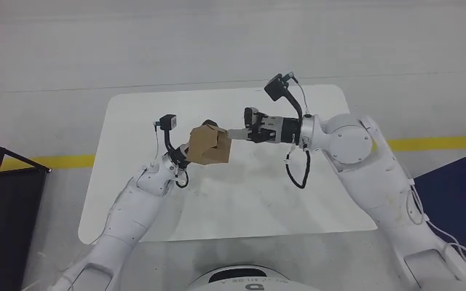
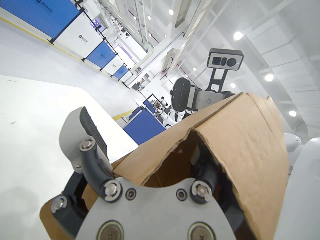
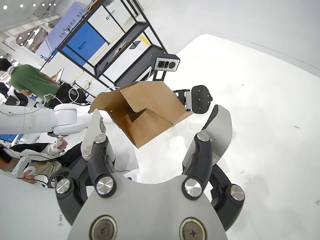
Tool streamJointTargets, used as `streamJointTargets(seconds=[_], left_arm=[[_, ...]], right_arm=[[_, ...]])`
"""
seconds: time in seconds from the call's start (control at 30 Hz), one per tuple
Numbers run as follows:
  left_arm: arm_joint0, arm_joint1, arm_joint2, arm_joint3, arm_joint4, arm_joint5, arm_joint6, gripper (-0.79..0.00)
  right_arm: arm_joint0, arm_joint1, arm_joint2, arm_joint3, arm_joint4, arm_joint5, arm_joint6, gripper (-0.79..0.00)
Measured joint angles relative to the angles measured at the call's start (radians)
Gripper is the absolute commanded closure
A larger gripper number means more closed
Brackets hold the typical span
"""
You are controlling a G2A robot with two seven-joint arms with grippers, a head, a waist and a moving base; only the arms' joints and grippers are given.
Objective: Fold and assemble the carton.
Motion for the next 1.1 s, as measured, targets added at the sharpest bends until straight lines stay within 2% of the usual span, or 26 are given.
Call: streamJointTargets(seconds=[0.37,0.8,1.1], left_arm=[[0.004,-0.007,-0.001,-0.007,0.01,0.0,-0.005,-0.785],[0.016,-0.009,-0.018,-0.02,-0.002,0.0,-0.02,-0.785],[0.024,-0.012,-0.029,-0.033,-0.011,0.0,-0.035,-0.785]], right_arm=[[0.069,-0.015,-0.054,0.059,-0.011,0.022,-0.016,-0.646],[0.112,-0.028,-0.123,0.093,-0.007,0.046,0.047,-0.653],[0.154,-0.037,-0.164,0.106,-0.08,0.099,0.072,-0.637]])
